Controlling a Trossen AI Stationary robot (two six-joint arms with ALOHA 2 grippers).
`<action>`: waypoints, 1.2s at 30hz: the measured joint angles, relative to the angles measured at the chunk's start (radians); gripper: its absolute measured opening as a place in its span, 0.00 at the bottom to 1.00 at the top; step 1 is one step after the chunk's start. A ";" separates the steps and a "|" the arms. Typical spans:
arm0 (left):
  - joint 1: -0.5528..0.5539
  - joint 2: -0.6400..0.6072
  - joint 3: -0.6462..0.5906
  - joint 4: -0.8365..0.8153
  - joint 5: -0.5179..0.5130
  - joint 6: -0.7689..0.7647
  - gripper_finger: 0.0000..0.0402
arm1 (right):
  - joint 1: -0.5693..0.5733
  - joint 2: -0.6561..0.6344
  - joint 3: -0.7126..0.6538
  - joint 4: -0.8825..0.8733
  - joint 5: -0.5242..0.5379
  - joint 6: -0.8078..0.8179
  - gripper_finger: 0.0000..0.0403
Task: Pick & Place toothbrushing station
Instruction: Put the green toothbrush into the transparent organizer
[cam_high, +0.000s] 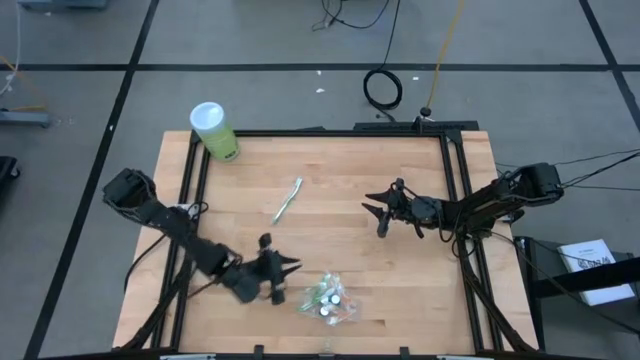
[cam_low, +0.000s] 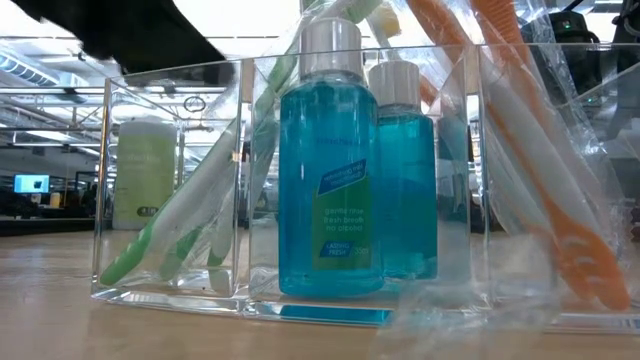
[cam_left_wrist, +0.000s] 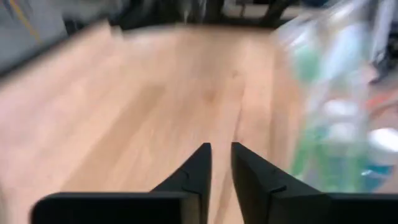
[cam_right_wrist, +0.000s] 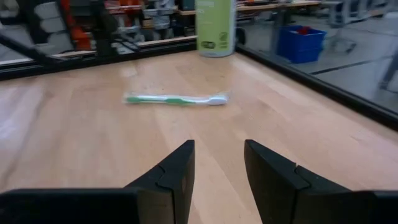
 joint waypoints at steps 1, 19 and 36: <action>0.027 0.000 0.000 -0.027 0.052 -0.023 0.19 | 0.000 0.000 0.000 0.000 0.011 0.000 0.32; 0.097 -0.044 -0.163 0.071 0.181 0.055 0.64 | 0.000 0.000 0.000 0.000 0.034 0.026 0.32; 0.115 -0.070 -0.259 0.574 0.418 0.270 0.64 | 0.000 0.000 0.000 0.004 0.034 0.027 0.32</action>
